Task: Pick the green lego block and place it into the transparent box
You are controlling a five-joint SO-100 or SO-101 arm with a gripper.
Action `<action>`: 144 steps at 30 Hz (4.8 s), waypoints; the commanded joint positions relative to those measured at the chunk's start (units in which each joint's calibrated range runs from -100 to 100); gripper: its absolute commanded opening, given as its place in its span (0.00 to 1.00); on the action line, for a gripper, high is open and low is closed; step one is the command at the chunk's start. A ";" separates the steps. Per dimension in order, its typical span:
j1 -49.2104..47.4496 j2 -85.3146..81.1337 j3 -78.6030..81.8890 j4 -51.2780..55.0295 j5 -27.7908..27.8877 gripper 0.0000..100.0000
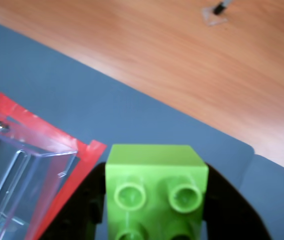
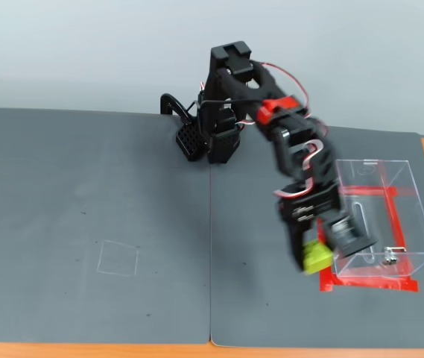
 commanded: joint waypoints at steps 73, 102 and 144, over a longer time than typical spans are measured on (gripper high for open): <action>-8.36 -21.23 16.26 -5.77 0.00 0.02; 19.83 -80.32 86.91 -16.97 -0.05 0.02; 23.34 -94.82 102.20 -4.81 1.14 0.02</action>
